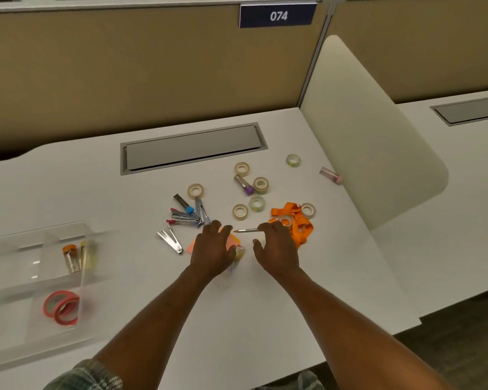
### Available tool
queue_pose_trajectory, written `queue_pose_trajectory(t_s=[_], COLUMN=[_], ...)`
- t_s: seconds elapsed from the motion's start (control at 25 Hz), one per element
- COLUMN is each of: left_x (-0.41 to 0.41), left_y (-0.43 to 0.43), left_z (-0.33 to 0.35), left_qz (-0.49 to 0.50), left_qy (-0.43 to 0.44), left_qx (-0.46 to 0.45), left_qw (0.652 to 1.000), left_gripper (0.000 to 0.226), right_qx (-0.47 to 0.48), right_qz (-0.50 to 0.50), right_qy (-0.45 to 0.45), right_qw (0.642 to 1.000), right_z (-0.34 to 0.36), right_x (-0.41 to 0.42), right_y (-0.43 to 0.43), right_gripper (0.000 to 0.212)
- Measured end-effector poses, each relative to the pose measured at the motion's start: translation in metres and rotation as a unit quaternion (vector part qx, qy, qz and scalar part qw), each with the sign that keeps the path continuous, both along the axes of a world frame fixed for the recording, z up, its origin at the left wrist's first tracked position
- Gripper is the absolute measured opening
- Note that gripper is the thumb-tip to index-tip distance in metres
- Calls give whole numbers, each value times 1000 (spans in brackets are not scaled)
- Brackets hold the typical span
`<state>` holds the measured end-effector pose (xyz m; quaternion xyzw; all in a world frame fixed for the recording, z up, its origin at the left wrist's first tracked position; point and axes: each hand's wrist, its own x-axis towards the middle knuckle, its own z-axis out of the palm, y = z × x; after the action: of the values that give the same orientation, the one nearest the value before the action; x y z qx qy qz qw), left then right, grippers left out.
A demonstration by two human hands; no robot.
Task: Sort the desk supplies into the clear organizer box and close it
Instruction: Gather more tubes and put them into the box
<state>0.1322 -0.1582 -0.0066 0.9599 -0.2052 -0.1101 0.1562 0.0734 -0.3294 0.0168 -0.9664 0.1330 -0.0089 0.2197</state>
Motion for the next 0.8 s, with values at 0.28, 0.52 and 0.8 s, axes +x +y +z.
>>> queue_pose_trajectory(t_s=[0.28,0.52,0.8], left_x=[-27,-37,-37], left_y=[11,41,52], left_z=[-33,-24,-20], left_qz=[-17,35,72], left_qy=[24,43,25], left_qx=[45,24,44], left_qw=[999,998,996], left_gripper=[69,68,61], right_qx=[-49,-1,-41], right_qz=[-31,-16,81], right_qy=[79,122,110], right_qw=[995,992,990], right_z=[-6,-20,-24], right_x=[4,6,3], right_y=[-60,-47,-9], right_gripper=[63,61,61])
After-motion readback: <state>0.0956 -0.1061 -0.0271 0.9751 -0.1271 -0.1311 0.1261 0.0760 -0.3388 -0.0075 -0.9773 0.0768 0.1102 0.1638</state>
